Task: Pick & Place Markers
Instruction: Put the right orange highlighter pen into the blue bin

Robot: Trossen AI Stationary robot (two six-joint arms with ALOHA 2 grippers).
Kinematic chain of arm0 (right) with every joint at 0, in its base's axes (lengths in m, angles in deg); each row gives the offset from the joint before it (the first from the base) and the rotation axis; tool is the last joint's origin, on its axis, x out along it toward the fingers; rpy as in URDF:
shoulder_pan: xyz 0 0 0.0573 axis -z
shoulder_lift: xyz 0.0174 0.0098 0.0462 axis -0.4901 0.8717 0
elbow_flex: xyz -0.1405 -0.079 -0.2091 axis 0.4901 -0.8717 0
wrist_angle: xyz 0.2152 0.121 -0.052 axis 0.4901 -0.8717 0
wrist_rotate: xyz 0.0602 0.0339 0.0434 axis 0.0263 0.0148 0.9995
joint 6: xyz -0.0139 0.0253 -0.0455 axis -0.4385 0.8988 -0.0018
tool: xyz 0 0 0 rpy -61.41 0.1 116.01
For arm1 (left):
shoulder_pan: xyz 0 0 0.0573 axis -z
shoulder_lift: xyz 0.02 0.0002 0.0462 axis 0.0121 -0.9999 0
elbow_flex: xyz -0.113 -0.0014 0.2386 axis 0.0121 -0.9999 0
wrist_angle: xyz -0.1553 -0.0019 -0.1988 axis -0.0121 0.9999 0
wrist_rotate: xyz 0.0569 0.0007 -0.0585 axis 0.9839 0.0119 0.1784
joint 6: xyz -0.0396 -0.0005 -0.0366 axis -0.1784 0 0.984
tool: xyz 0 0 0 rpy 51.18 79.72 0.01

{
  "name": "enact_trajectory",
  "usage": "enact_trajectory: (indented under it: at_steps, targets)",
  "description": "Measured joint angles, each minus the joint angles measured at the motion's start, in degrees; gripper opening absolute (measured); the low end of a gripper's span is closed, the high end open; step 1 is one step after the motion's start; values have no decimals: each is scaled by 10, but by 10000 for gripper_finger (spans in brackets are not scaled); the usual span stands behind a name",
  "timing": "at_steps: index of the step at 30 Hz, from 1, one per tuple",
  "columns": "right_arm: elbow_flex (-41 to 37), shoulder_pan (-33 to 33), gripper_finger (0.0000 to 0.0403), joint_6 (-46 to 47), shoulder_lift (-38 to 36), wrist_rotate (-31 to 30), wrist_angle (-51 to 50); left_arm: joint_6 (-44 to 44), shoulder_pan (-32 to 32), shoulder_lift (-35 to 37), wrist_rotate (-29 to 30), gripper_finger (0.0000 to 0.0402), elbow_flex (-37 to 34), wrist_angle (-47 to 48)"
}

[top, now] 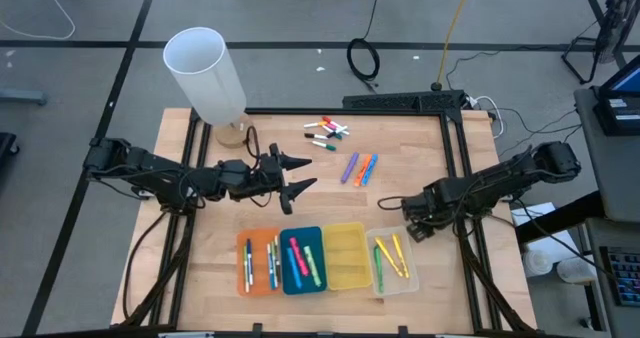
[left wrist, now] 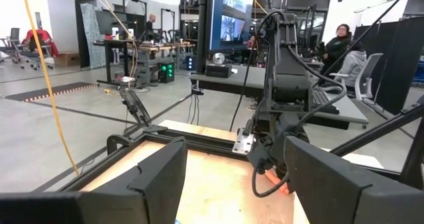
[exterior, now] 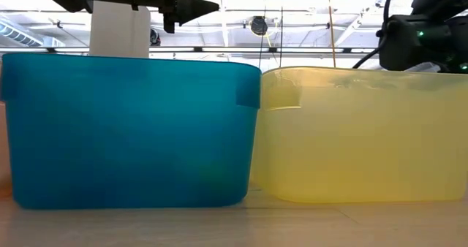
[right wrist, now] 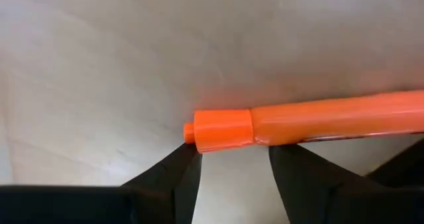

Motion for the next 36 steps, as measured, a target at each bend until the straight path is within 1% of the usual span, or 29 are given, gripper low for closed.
enact_trajectory:
  at_steps: [4,9,12,14,15,17,19,22,23,25,27,30,33,36]
  targets:
    - [0,7,169,-1,0,-32,3,0,0,0,0,257,0,0]
    - [0,18,169,-1,0,-99,11,1,0,0,0,257,0,0]
    - [0,20,169,-3,0,-164,31,1,0,0,0,257,0,0]
    - [0,21,169,-10,0,-232,58,0,0,0,0,257,0,0]
    - [0,22,169,-21,1,-269,75,0,0,0,0,257,0,0]
    - [-1,22,169,-49,1,-315,100,0,0,0,0,257,0,0]
    - [-1,23,169,-99,0,-342,134,0,0,0,0,257,0,0]
    - [-1,31,169,-208,1,-376,183,0,0,0,0,257,0,0]
    - [0,36,169,-226,1,-388,187,0,0,0,0,258,0,0]
    - [6,56,169,-229,3,-417,184,0,0,0,0,257,0,0]
    - [14,85,169,-236,3,-430,175,0,0,0,0,257,0,0]
    - [33,136,169,-303,2,-430,173,-1,0,0,0,258,0,0]
    - [55,203,169,-354,2,-425,160,-1,0,0,0,258,0,1]
    - [75,284,169,-379,2,-374,128,-1,0,0,0,257,0,1]
